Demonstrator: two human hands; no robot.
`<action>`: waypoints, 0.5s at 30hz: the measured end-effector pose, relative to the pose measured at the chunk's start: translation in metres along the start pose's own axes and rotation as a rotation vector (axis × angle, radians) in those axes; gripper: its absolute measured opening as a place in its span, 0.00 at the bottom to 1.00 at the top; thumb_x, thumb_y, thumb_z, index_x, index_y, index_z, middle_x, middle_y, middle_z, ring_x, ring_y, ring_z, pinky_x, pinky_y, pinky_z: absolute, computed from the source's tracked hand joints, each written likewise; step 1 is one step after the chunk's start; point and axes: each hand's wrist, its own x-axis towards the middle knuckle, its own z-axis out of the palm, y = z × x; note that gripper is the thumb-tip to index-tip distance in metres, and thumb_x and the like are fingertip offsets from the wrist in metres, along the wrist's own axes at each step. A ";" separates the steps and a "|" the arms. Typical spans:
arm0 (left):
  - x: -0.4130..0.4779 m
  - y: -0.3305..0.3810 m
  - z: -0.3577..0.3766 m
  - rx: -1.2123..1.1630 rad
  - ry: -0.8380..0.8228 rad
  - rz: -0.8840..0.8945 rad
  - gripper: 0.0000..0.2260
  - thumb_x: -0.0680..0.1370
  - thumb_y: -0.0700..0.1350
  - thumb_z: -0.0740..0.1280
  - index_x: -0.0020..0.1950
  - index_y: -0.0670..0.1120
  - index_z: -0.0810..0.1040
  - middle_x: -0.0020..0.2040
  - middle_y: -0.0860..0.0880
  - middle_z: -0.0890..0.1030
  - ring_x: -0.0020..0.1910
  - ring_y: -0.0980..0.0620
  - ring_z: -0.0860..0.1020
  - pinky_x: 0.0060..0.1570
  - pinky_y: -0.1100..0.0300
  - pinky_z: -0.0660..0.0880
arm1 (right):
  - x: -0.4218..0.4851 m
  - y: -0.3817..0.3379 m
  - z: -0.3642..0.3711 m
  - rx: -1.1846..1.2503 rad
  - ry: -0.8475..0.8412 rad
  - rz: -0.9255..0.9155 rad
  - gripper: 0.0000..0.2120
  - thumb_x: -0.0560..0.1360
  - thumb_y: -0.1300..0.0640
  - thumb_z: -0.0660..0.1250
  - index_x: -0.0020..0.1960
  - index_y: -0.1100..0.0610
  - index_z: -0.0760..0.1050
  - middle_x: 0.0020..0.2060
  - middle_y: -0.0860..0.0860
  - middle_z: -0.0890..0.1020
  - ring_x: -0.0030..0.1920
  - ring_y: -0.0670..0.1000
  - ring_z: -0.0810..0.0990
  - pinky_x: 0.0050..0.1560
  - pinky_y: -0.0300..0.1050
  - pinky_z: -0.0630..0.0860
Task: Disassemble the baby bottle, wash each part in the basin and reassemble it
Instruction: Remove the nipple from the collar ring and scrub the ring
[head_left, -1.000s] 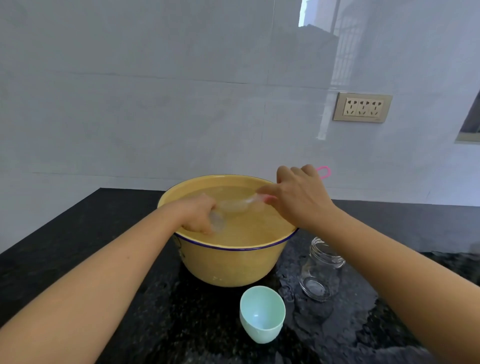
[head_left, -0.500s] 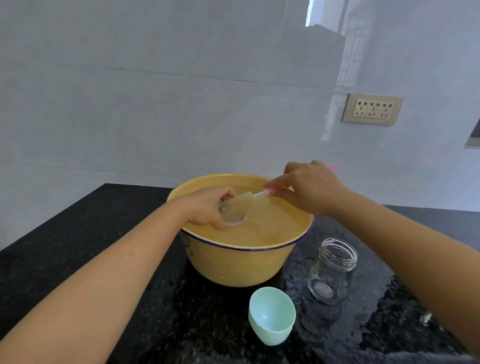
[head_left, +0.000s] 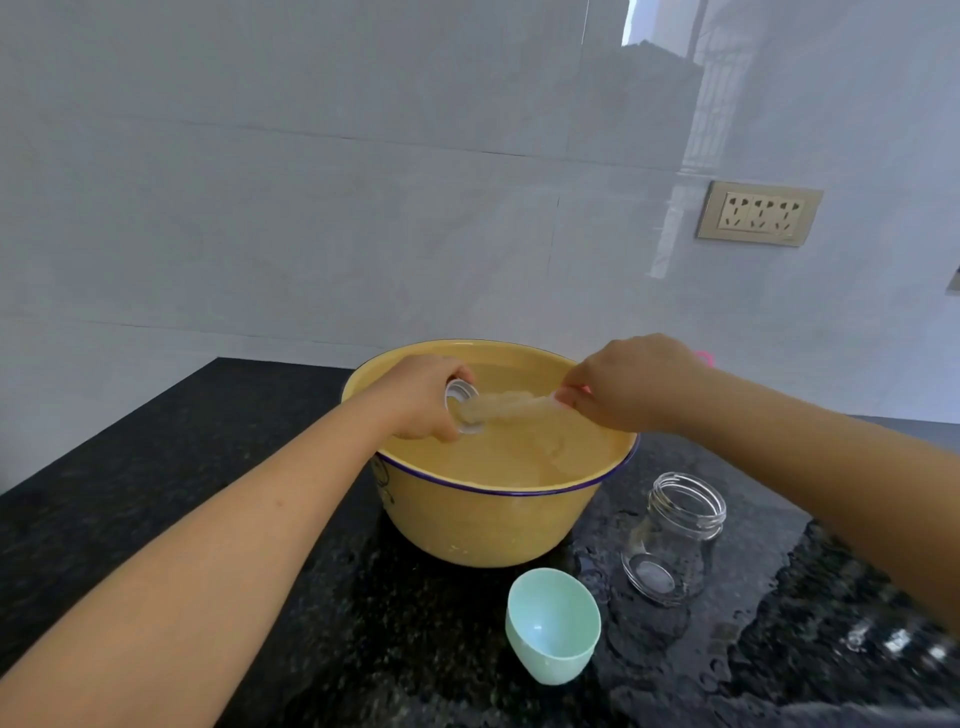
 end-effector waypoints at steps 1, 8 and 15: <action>0.000 0.000 0.000 0.017 0.006 -0.001 0.28 0.67 0.43 0.74 0.66 0.50 0.71 0.62 0.52 0.75 0.57 0.52 0.74 0.55 0.57 0.75 | -0.001 -0.003 -0.003 0.035 -0.056 -0.005 0.22 0.81 0.42 0.47 0.63 0.48 0.75 0.54 0.51 0.79 0.55 0.55 0.77 0.51 0.47 0.71; -0.003 0.001 0.000 0.085 0.050 0.000 0.29 0.67 0.40 0.73 0.66 0.49 0.71 0.63 0.51 0.74 0.60 0.50 0.73 0.57 0.55 0.74 | -0.003 -0.020 -0.026 0.285 -0.481 -0.071 0.31 0.76 0.32 0.49 0.51 0.54 0.79 0.25 0.49 0.78 0.36 0.52 0.80 0.42 0.44 0.76; -0.002 0.002 0.003 0.130 -0.022 0.041 0.18 0.68 0.39 0.73 0.53 0.54 0.75 0.52 0.54 0.74 0.52 0.50 0.74 0.44 0.61 0.71 | 0.008 -0.022 -0.052 0.378 -0.228 -0.143 0.15 0.71 0.47 0.68 0.29 0.55 0.76 0.18 0.47 0.75 0.23 0.48 0.73 0.40 0.43 0.79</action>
